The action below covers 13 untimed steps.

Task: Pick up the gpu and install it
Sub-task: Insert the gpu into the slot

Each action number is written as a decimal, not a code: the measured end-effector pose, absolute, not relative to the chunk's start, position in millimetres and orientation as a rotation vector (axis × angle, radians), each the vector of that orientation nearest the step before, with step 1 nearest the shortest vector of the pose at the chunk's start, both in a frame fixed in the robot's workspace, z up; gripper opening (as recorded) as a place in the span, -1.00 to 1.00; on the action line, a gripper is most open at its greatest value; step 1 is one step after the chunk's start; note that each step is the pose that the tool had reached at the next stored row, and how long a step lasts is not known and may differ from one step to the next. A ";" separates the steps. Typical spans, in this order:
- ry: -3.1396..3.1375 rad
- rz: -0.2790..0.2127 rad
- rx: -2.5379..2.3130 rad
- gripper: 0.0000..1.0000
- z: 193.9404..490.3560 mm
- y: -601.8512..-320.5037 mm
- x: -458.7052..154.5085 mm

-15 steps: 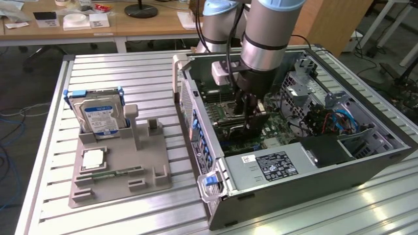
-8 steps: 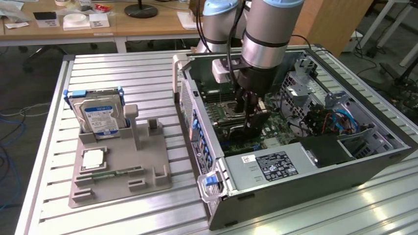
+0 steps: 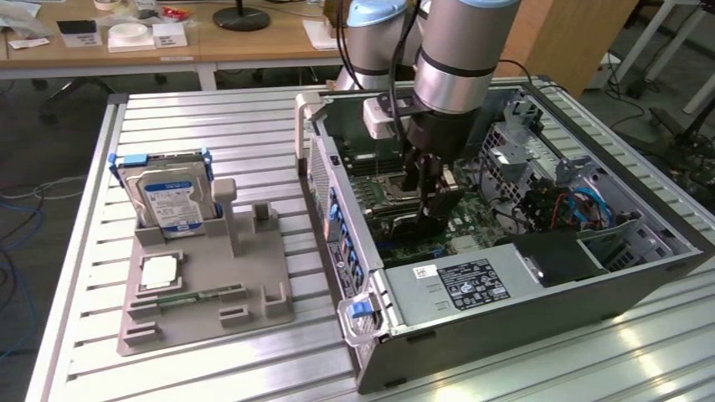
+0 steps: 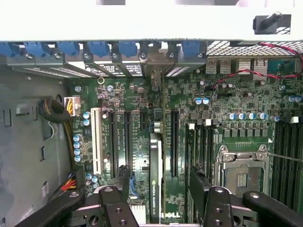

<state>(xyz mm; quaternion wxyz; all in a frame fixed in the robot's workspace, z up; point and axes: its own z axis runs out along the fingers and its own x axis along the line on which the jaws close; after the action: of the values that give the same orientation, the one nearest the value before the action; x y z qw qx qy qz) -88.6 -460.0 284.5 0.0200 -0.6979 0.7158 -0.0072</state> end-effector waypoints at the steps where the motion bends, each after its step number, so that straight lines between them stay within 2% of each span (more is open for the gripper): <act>1: 2.221 -0.022 -2.165 0.27 284.6 -460.0 -88.6; 13: 2.223 -0.027 -2.167 0.27 292.9 -460.0 -88.6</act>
<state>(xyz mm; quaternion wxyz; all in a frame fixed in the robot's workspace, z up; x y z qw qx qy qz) -88.6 -460.0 292.9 0.0184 -0.6980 0.7158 -0.0086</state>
